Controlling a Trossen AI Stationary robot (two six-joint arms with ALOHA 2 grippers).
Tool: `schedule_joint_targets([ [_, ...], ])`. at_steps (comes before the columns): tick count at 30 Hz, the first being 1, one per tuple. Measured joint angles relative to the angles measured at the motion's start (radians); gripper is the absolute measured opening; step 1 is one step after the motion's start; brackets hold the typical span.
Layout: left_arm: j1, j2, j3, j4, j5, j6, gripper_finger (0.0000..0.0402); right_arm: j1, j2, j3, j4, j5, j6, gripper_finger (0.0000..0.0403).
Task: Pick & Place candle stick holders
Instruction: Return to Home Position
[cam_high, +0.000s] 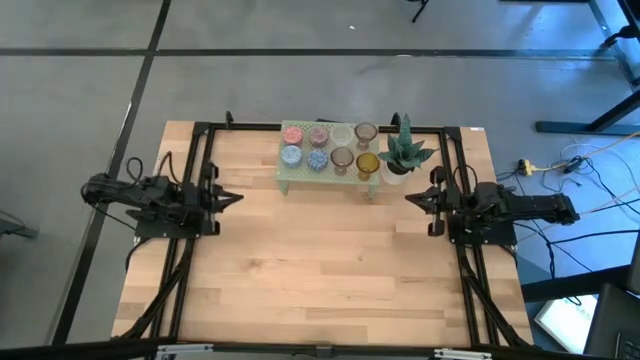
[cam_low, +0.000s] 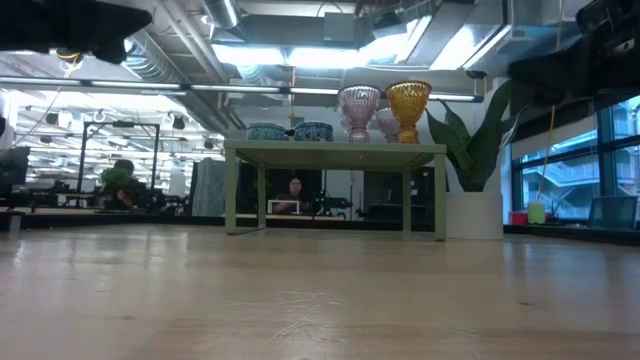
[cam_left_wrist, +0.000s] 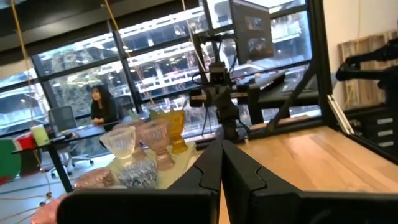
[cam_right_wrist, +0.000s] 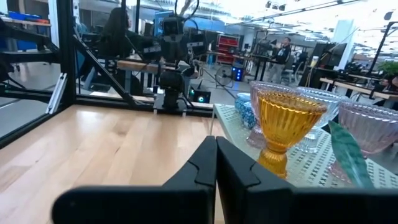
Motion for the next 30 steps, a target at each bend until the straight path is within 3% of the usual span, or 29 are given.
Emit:
schedule_joint_targets([
  [10,0.0,0.0,-0.111,0.167,0.016,0.015,0.0002,-0.003,-0.014,0.0,-0.024,0.013,-0.008,0.0007],
  [30,0.001,0.0,-0.168,0.184,0.003,-0.075,0.0002,-0.003,-0.014,0.0,-0.044,0.022,0.083,0.0007],
])
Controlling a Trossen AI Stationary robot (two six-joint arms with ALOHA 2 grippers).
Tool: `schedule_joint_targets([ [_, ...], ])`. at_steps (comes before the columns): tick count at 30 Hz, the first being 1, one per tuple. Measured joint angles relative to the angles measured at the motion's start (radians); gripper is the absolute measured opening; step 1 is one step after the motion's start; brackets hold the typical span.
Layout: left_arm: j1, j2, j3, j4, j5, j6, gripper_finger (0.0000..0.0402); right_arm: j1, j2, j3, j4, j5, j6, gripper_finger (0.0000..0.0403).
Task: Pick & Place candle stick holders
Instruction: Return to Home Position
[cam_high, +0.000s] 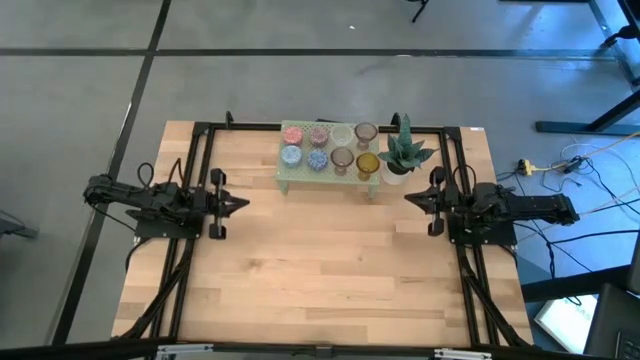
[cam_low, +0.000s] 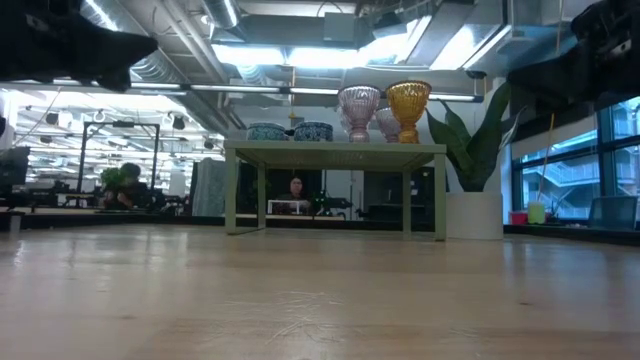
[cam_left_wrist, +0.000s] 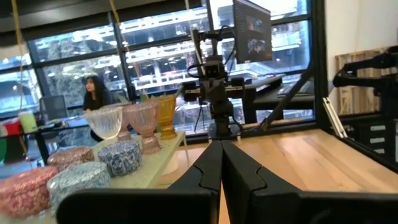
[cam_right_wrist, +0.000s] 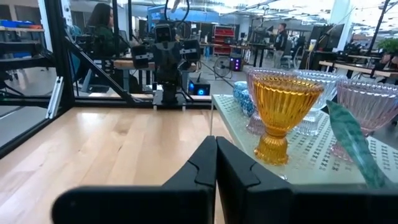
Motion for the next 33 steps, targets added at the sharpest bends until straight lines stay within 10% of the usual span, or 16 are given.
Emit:
schedule_joint_targets([
  [33,0.0,0.0,0.0,-0.018,-0.034,-0.014,0.0002,0.0,0.004,-0.085,0.135,-0.001,-0.019,0.0018],
])
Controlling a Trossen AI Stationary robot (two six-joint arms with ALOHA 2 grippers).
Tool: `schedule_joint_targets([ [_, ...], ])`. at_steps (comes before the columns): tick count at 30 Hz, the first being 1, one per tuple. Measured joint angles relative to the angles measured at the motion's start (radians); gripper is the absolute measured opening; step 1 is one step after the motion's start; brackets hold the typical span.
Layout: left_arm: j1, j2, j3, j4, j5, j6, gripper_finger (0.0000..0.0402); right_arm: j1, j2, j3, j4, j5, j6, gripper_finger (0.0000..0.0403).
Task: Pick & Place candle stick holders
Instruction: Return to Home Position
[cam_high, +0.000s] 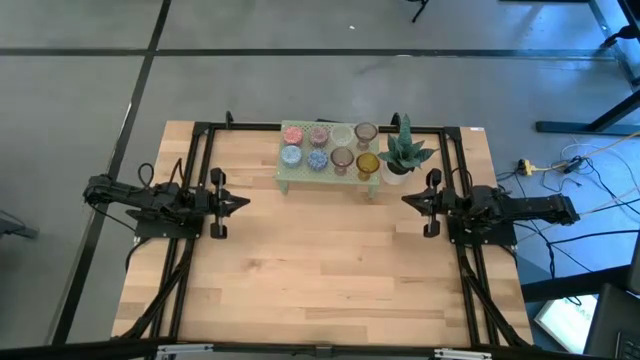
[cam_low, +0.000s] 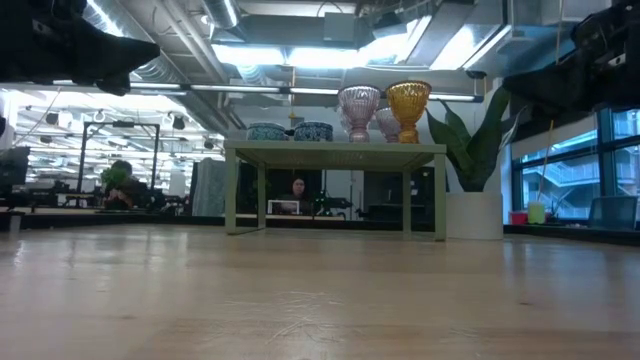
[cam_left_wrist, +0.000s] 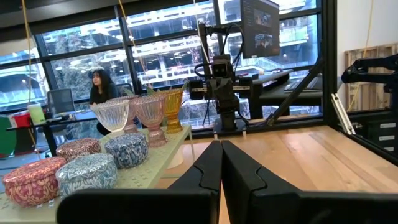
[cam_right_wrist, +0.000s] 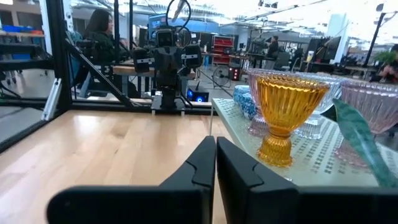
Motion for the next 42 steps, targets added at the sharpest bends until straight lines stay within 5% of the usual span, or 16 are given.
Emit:
schedule_joint_targets([
  [42,0.0,0.0,0.0,0.0,0.0,0.0,0.0002,0.0,0.0,0.0,0.0,-0.002,-0.016,0.0021],
])
